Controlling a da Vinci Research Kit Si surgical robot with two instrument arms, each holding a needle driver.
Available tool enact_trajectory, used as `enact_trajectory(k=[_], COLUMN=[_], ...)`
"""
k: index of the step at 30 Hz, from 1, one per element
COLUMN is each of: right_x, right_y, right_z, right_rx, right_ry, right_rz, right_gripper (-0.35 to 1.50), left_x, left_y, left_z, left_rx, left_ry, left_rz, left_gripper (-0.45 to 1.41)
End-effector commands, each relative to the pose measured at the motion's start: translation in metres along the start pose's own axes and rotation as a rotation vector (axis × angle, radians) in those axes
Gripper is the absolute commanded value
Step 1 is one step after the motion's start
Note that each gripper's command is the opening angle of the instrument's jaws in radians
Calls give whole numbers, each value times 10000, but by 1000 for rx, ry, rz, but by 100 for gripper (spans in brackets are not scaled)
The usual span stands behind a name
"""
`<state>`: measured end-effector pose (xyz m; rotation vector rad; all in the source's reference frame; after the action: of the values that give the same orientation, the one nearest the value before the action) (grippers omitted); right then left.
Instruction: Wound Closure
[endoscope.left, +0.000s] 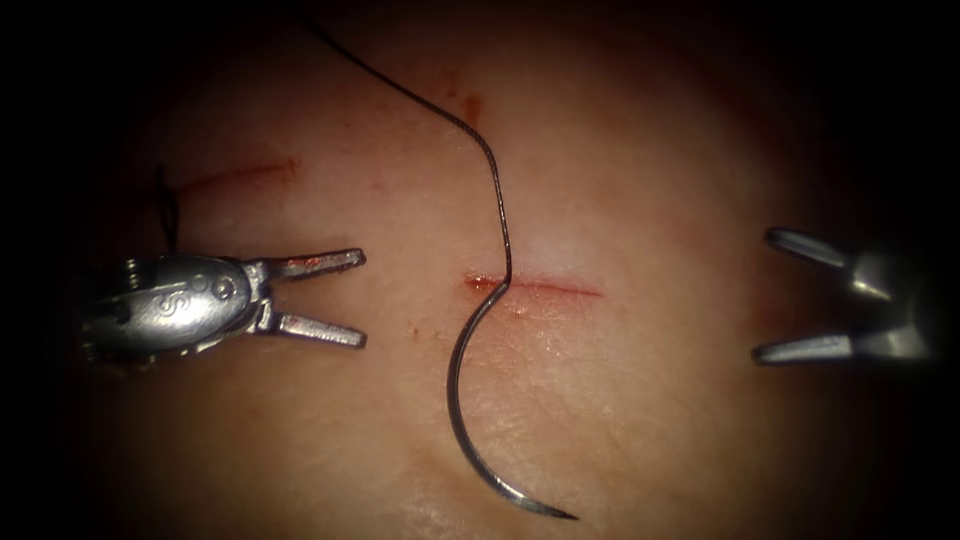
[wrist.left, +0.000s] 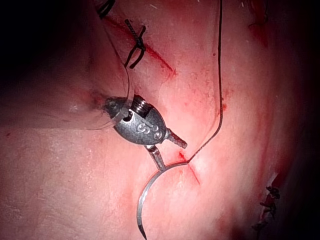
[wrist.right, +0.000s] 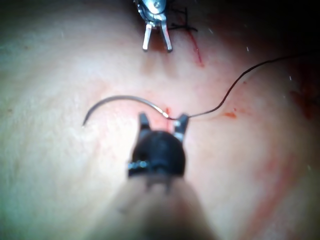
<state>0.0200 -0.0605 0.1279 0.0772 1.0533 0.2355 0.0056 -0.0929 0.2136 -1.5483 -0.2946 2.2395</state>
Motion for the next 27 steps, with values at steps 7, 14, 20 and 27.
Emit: enact_trajectory(k=[7, 14, 20, 27], right_x=[-6, -7, -7, -9], right_y=[-6, -7, -8, -9], right_z=[9, 9, 9, 10], right_rx=[9, 15, 20, 28], right_ry=[-20, -36, -47, -69], right_rz=[-7, -10, -12, -17], right_gripper=[105, 108, 105, 103], left_x=[3, 25, 37, 29], left_y=[23, 57, 83, 126], left_z=[18, 35, 60, 95], left_rx=[-50, -84, -152, -202], left_ry=[-36, -164, -264, -491], left_rz=[-5, -14, -1, 17], left_gripper=[59, 55, 57, 67])
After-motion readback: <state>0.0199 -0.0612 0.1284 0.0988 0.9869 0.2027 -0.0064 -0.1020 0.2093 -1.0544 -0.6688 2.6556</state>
